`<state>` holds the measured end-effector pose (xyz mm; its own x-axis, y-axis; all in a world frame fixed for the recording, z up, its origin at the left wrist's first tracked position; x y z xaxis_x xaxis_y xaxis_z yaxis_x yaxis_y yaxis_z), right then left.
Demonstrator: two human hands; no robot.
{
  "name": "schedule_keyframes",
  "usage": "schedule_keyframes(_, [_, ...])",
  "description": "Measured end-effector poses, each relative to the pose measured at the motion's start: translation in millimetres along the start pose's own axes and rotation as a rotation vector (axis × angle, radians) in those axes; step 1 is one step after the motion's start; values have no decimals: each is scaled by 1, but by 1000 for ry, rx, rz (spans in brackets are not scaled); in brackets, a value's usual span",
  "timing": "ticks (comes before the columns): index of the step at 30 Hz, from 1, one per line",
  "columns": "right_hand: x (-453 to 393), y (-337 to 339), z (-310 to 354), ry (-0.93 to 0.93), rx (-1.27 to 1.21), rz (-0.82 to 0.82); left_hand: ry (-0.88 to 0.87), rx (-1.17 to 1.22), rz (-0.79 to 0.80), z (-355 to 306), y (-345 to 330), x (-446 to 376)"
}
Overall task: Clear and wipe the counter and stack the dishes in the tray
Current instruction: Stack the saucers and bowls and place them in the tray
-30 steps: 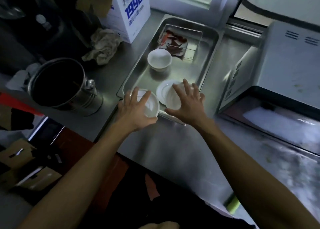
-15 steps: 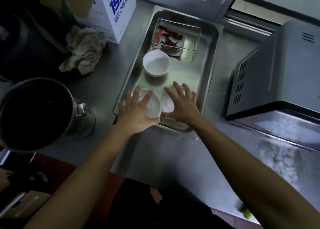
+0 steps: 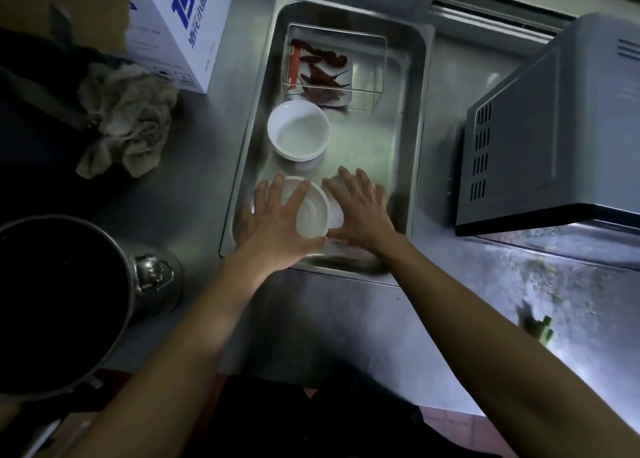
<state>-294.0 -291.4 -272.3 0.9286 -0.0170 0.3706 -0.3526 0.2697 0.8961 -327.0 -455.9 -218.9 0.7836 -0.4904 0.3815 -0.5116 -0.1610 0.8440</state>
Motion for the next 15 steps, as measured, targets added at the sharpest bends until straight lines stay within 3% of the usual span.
schedule_keyframes(7, [0,-2,2,46,-13,22,-9,-18,-23,0,9,-10])
schedule_keyframes(15, [50,40,-31,-71,-212,-321,-81,-37,50,-33,-11,-27])
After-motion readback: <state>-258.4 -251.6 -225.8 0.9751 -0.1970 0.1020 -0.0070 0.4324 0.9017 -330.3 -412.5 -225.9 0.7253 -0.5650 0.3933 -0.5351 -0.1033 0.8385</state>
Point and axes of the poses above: each hand's wrist, its own x-axis away from the middle knuckle, its own y-axis out of the back of the hand, z = x × y, the point moved 7 cm from there along -x, towards the middle knuckle, and after that the axes turned 1 degree about x, right-handed, at the moved point
